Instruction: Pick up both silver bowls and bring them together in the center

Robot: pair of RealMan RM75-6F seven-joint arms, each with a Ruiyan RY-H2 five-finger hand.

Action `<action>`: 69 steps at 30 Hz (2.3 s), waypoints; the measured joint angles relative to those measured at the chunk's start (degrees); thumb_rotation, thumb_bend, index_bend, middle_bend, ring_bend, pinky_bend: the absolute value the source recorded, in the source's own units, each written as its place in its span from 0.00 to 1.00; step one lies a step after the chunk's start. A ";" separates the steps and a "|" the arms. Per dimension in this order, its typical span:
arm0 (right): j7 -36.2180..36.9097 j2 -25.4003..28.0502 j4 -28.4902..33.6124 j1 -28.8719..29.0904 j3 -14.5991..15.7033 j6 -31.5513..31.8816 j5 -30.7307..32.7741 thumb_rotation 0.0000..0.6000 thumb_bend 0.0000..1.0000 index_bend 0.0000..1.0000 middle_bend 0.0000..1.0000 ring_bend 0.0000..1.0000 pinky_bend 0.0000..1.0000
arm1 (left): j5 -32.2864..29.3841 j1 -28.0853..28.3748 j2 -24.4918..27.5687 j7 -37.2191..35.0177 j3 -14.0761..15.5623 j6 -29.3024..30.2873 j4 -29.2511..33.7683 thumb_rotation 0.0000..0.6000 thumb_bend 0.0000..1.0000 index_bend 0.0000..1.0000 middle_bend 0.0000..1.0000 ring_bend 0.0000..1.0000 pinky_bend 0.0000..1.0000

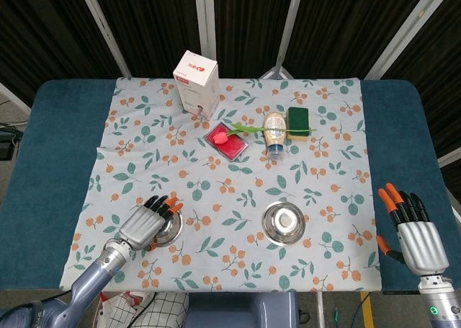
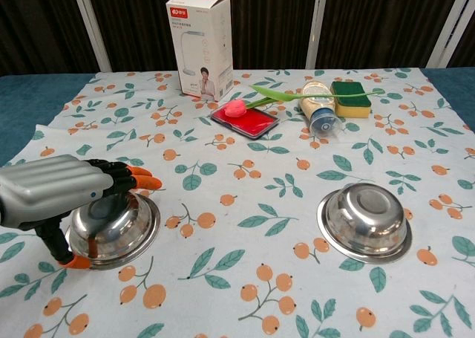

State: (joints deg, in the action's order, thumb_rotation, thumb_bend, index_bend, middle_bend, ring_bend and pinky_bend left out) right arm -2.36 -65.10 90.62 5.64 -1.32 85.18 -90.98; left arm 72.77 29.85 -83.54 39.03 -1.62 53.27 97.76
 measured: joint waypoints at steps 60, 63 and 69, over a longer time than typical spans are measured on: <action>-6.53 -7.19 7.17 18.58 1.75 -28.32 -3.99 1.00 0.32 0.00 0.00 0.00 0.00 | 20.13 -1.15 13.75 -35.42 -2.15 20.84 -1.68 1.00 0.35 0.47 0.64 0.54 0.76; -8.19 -8.74 6.85 19.88 1.34 -30.18 -2.27 1.00 0.32 0.00 0.00 0.00 0.00 | 20.08 -1.21 13.64 -35.62 -2.04 20.67 -2.35 1.00 0.34 0.47 0.64 0.54 0.76; -10.71 -11.47 4.45 21.65 0.51 -32.32 0.25 1.00 0.32 0.00 0.00 0.00 0.00 | 19.92 -1.23 13.31 -35.79 -2.02 20.44 -3.47 1.00 0.34 0.47 0.64 0.54 0.76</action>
State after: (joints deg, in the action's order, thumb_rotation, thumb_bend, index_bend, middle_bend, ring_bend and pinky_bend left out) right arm -13.07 -76.57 95.07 27.30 -0.81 52.86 -90.73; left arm 92.69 28.61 -70.24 3.24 -3.65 73.71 94.29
